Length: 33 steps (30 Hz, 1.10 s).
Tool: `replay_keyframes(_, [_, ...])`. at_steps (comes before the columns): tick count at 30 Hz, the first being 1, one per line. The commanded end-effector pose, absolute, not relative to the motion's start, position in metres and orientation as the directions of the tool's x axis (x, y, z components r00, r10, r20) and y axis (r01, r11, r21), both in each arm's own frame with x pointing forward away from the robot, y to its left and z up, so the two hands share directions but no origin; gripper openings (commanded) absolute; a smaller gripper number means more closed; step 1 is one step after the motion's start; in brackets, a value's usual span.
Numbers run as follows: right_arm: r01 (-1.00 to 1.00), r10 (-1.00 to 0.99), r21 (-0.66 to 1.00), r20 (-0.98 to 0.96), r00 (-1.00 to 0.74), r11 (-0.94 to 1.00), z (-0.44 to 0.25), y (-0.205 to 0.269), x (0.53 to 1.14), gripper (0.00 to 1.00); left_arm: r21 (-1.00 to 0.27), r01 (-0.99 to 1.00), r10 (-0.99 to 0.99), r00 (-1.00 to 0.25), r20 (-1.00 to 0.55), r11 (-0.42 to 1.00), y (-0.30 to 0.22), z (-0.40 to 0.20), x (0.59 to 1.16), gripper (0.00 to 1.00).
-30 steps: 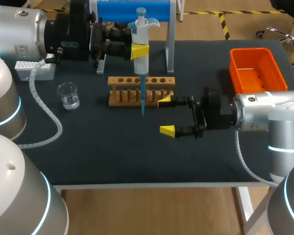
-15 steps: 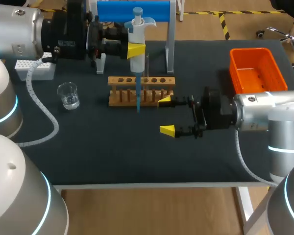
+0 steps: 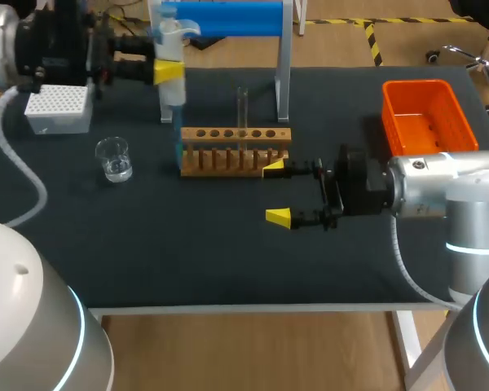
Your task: Invert the test tube, pick up the pipette, mount the tip to pipette, aspirate from beaker and dispense into the tube, eject the tip, return the pipette, and cap with the stopper.
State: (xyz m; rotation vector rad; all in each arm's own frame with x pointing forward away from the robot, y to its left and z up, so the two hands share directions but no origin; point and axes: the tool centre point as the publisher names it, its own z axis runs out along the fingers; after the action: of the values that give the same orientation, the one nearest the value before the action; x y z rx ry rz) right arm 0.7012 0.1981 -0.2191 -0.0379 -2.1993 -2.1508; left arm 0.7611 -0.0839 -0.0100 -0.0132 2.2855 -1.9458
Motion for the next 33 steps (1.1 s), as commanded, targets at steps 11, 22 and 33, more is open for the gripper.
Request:
replay_keyframes(11, [0.064,-0.028,0.998,0.064,-0.998,0.024,-0.219,0.197,0.701,1.0,-0.978,0.103,-0.148,-0.98,-0.131,0.179,0.008,-0.035,0.808,0.0])
replay_keyframes(22, [0.064,-0.028,0.998,0.064,-0.998,0.024,-0.219,0.197,0.701,1.0,-0.978,0.105,-0.173,-0.975,-0.137,0.179,0.041,-0.053,0.847,0.0])
replay_keyframes(33, [0.064,-0.028,0.998,0.064,-0.998,0.024,-0.219,0.197,0.701,1.0,-0.981,0.107,-0.167,-0.977,-0.134,0.162,0.051,-0.067,0.881,0.0])
